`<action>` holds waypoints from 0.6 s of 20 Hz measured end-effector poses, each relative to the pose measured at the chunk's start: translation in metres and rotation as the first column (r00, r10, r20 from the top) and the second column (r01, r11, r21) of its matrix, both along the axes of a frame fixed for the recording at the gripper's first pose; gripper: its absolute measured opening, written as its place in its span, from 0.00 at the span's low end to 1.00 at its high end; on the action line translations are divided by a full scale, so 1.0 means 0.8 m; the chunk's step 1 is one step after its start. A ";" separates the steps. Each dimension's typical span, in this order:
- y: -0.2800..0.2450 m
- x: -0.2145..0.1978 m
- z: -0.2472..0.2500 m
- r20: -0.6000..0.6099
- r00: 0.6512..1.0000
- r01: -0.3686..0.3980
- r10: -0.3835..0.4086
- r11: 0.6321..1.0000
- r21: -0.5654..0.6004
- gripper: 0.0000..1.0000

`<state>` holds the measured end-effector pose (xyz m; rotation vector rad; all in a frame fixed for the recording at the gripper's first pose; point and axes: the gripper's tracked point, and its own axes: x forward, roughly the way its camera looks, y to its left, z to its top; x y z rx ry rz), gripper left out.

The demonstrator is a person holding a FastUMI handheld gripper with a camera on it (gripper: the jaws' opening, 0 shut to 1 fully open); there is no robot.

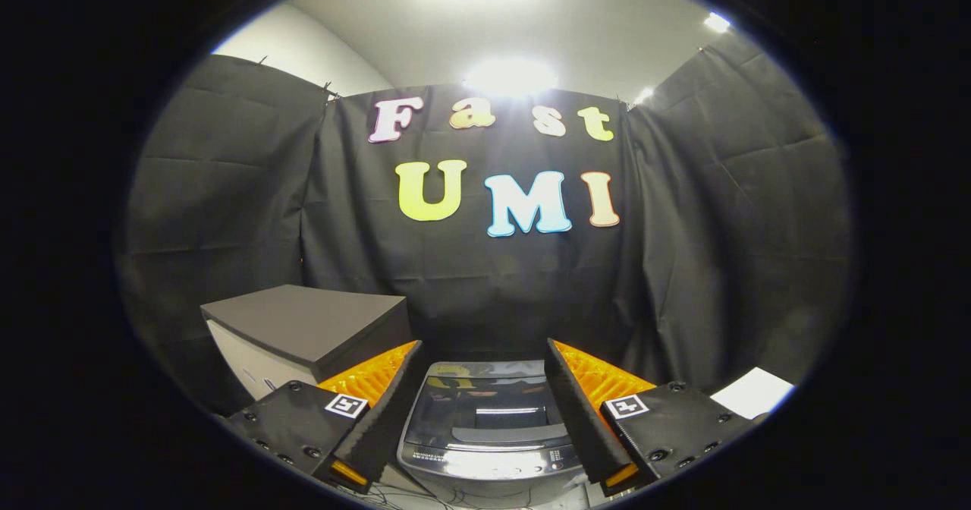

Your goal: Put the clothes into the washing machine and then close the washing machine lid.

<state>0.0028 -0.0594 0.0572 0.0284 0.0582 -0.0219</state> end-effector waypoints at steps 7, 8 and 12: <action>0.003 -0.046 0.005 0.014 1.000 0.020 -0.020 0.999 0.038 0.98; 0.003 -0.048 0.006 0.021 1.000 0.022 -0.023 0.999 0.037 0.98; 0.008 -0.061 0.006 0.033 0.999 0.008 -0.008 1.000 0.025 0.97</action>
